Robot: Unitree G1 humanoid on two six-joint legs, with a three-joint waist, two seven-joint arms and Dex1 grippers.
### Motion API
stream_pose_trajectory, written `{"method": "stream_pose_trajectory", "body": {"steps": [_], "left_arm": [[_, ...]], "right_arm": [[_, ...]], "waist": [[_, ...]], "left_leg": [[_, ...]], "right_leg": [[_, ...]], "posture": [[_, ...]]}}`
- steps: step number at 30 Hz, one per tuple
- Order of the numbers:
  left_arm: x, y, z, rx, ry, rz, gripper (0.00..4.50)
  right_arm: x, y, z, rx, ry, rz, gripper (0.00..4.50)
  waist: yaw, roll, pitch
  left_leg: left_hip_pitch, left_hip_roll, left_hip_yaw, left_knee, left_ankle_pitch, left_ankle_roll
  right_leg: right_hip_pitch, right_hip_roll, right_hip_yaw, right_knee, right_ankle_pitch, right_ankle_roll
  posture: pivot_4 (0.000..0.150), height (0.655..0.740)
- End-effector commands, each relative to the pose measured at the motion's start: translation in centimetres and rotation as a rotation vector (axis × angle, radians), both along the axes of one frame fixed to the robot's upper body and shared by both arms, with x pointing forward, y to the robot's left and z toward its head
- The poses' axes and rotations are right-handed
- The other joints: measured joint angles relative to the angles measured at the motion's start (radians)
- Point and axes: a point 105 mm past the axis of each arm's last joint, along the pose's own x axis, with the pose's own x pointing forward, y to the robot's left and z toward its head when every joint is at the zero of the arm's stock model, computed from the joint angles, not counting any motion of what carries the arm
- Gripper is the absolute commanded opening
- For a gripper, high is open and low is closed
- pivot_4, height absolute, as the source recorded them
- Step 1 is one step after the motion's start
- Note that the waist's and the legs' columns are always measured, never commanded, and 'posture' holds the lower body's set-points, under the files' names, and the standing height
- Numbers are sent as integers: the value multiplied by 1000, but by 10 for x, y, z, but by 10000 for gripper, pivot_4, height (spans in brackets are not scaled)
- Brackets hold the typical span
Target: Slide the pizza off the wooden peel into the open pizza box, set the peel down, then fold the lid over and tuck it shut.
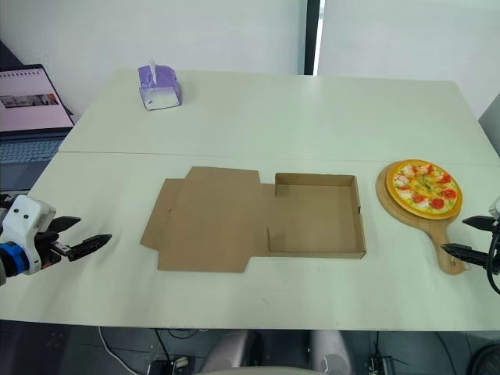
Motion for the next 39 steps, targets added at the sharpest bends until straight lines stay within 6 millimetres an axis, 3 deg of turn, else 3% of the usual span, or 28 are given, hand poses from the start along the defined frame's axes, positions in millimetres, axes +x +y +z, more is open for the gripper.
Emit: {"method": "stream_pose_trajectory", "body": {"steps": [1,6,11,16,20,27,32,37,39], "left_arm": [[4,-5,12,-3,-11,-48,44646],[6,-15,17,-121,-1,-87,44646],[7,-19,23,-131,-31,-102,44646],[18,-33,46,-132,-273,-164,44646],[20,-42,44,-160,-263,-177,44646],[5,-77,45,-225,-148,-393,44646],[1,-123,48,-222,-111,-578,44646],[0,-185,62,-220,-149,-827,44646],[-5,-204,64,-202,-147,-928,44646]], "right_arm": [[0,2,9,-10,-39,7,45000],[1,0,9,-36,-63,3,45000],[6,0,13,-22,-103,-17,45000],[9,7,15,-3,-114,-1,45000],[11,10,19,20,-135,-5,45000],[13,12,30,73,-186,-36,45000],[9,13,31,72,-218,-58,45000],[-4,11,29,43,-220,-91,45000],[-12,10,20,31,-165,-131,45000]], "waist": [[0,0,0],[1,0,0],[-1,0,0],[0,0,0],[0,0,0],[0,0,0],[2,0,0],[15,0,0],[18,0,0]], "left_leg": [[0,0,0,0,0,0],[0,0,0,0,0,0],[0,0,0,0,1,-3],[0,0,0,0,2,-3],[0,0,0,0,2,-3],[0,0,0,0,2,-3],[0,0,0,0,2,-3],[0,0,0,1,2,-3],[0,0,0,2,2,-3]], "right_leg": [[0,0,0,0,0,0],[0,0,0,0,0,0],[0,0,0,0,0,0],[0,0,0,0,0,0],[0,0,0,0,0,0],[0,0,0,0,0,0],[1,0,0,0,0,0],[1,0,0,0,0,0],[1,1,0,0,0,0]], "posture": [[1500,7251],[1500,7251],[1500,7251],[1500,7251],[1500,7251],[1500,7251],[1500,7251],[1500,7251],[1500,7251]]}}
